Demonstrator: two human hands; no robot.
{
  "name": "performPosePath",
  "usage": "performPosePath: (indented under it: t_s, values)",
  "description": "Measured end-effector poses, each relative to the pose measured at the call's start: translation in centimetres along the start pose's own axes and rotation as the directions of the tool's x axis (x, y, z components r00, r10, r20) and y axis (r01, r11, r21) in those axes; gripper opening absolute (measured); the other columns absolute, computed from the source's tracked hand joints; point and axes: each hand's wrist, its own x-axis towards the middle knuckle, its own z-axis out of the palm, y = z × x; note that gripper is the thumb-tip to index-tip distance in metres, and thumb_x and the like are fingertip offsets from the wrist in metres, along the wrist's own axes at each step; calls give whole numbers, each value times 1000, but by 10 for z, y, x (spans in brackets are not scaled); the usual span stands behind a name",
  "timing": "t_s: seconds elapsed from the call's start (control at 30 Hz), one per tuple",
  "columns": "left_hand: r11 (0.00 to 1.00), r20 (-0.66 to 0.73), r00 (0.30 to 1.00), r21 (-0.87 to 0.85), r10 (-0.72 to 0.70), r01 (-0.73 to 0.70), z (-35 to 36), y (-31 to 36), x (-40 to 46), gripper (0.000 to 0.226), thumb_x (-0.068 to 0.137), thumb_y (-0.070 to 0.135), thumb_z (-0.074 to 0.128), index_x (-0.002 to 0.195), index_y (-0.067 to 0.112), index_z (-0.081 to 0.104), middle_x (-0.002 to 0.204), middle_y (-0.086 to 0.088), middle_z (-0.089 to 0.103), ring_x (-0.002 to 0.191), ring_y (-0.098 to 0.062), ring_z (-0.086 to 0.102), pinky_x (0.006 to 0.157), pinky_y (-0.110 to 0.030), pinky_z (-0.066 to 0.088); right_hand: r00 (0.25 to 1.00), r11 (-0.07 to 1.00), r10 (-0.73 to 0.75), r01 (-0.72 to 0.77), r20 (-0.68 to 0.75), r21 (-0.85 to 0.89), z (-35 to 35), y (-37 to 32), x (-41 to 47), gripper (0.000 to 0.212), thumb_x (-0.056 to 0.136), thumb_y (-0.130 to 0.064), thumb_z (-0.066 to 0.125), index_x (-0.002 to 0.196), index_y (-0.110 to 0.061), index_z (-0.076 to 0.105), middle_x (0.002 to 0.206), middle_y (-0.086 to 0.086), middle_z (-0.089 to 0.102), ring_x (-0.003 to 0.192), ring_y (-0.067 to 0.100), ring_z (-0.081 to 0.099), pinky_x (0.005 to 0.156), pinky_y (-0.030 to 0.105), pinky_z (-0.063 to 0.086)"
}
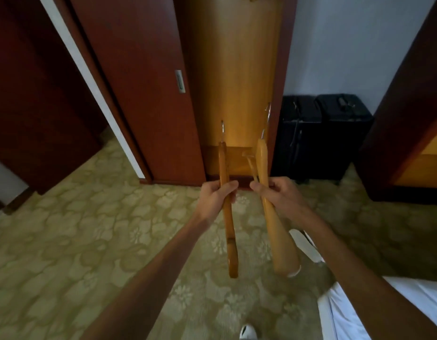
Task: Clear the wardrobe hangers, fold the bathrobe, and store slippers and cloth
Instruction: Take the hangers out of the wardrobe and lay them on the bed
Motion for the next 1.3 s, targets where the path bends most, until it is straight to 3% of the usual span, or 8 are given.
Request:
performPosePath:
  t_s: [0.13,0.43,0.6,0.7,0.93,1.07,1.2,1.3]
  values:
    - [1000,-26,1000,-14,10,-10,-25,9,83,33,97,18,63,68,1,64,61,-9,58,57,-16,50,58,-24,42,1000,1000,4,-4,19,-11,4,-9,97,34,89,-51,67,75,-20,69,56,-15,58,53,0,56,55,15,42]
    - [999,-18,1000,-36,14,-15,-90,-7,304,38,96,28,62,69,2,65,63,-14,56,54,-19,48,56,-30,39,998,1000,2,0,67,-26,28,-8,319,45,84,-61,66,78,-17,70,70,7,67,66,23,67,71,39,55]
    - [992,40,994,-71,102,-99,-122,8,442,52,90,39,65,71,-10,60,66,-20,56,62,-27,47,66,-39,39,999,997,-5,8,37,-78,26,-20,450,31,87,-55,64,75,-27,70,62,-14,65,63,1,62,67,23,47]
    - [987,74,986,-76,147,-142,-138,30,518,49,96,28,63,69,-13,60,65,-16,59,60,-19,54,69,-34,42,1000,997,2,-2,-9,-83,17,-35,524,35,84,-59,64,84,-25,72,76,-6,72,75,13,69,78,34,53]
    - [983,110,978,-52,179,-174,-157,85,670,34,88,38,63,60,19,69,66,-9,62,68,-26,53,72,-39,42,997,994,-44,37,-61,-99,-22,-81,675,33,92,-49,63,75,-21,63,55,-19,63,53,-6,60,57,13,46]
    - [970,111,964,-55,240,-236,-161,121,753,34,97,29,61,67,16,69,65,-5,63,65,-18,57,76,-38,43,988,985,-116,101,-106,-140,-44,-105,763,50,87,-57,63,80,-8,71,64,-4,69,60,5,66,66,24,52]
    - [946,108,940,-18,324,-324,-160,163,835,32,98,29,60,74,10,69,68,-5,63,65,-15,58,73,-34,46,966,965,-215,187,-145,-184,-70,-132,844,48,88,-58,63,74,-14,72,55,-10,65,54,-2,61,57,14,48]
    - [925,106,919,-14,380,-381,-158,202,894,33,97,32,60,80,6,70,69,-4,64,66,-11,60,69,-25,50,953,952,-259,226,-154,-206,-95,-158,900,59,83,-70,60,86,-13,77,76,1,76,73,9,72,79,32,57]
